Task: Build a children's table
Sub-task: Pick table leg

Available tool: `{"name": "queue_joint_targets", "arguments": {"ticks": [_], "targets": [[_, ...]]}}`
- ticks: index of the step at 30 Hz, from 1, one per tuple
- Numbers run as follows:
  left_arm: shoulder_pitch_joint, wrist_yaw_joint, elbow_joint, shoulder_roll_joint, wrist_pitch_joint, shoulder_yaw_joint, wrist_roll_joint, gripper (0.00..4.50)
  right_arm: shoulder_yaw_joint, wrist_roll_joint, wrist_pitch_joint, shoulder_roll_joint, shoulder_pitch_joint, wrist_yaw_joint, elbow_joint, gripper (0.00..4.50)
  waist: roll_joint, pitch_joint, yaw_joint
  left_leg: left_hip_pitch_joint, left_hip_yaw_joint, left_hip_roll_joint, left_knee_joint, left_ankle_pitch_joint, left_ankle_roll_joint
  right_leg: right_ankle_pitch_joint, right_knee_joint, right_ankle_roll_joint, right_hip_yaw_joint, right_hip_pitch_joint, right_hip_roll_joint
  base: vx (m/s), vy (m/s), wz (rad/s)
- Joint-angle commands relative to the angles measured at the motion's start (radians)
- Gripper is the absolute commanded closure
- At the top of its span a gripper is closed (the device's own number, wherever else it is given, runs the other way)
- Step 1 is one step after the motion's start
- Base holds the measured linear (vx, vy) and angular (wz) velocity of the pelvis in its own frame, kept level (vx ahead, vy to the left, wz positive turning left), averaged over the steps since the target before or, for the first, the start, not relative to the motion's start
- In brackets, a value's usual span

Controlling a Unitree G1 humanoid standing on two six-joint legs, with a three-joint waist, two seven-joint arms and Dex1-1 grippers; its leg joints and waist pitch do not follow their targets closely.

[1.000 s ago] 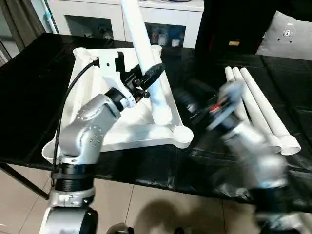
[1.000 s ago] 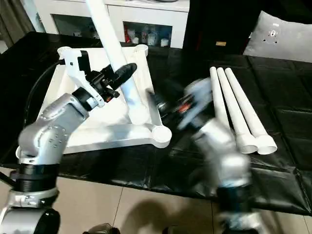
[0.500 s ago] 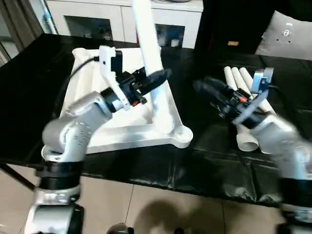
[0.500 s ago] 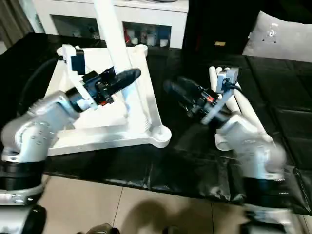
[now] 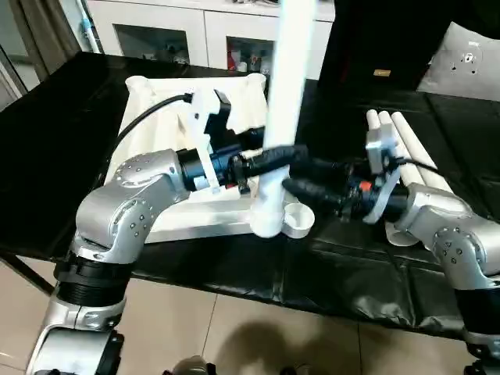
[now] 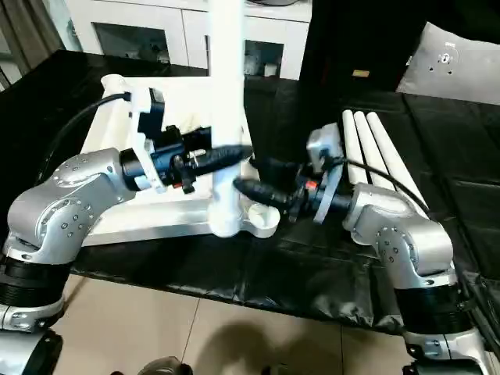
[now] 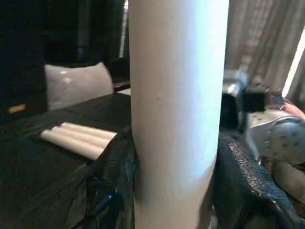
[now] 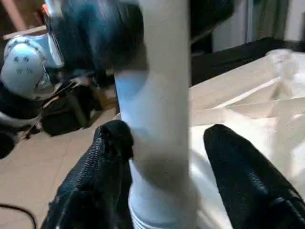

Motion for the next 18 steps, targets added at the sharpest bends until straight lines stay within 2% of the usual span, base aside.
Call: {"name": "queue_joint_targets", "arguments": {"ticks": [1,2,6,13,18], "targets": [[-0.011,-0.028,-0.038,-0.001,-0.019,-0.028,-0.006,2.62,0.022,-0.018,0.011,0.000,-0.007,0.021,0.001,2.10,-0.017,-0.086,0.002,0.003,-0.020,0.071,-0.067,0.030,0.079,-0.088,-0.061,-0.220,0.051,0.066,-0.089,0.000,0.000,0.00],[-0.011,-0.032,-0.037,-0.001,-0.026,-0.032,0.001,2.62,0.027,-0.012,0.014,0.002,-0.007,0.034,-0.002,2.22,-0.020,-0.086,0.001,0.002,-0.020,0.070,-0.067,0.027,0.078,-0.089,-0.060,-0.219,0.051,0.067,-0.088,0.000,0.000,0.00],[-0.010,-0.040,-0.033,-0.001,-0.035,-0.035,0.009,2.62,0.041,-0.014,0.016,0.002,-0.008,0.048,-0.004,2.51,-0.019,-0.086,0.002,0.002,-0.020,0.070,-0.068,0.019,0.070,-0.111,-0.063,-0.209,0.052,0.067,-0.088,0.000,0.000,0.00],[-0.005,-0.055,-0.046,-0.011,-0.028,-0.031,-0.023,2.62,0.064,-0.049,0.000,0.016,-0.008,0.045,0.019,2.62,-0.019,-0.087,0.002,0.002,-0.020,0.069,-0.067,0.027,0.067,-0.096,-0.061,-0.210,0.052,0.066,-0.088,0.000,0.000,0.00],[-0.007,-0.049,-0.036,-0.016,-0.031,-0.028,-0.015,2.62,0.076,-0.079,-0.017,0.019,0.000,0.029,0.018,2.62,-0.018,-0.087,0.001,0.002,-0.020,0.070,-0.067,0.025,0.067,-0.090,-0.060,-0.216,0.051,0.066,-0.088,0.000,0.000,0.00]]}}
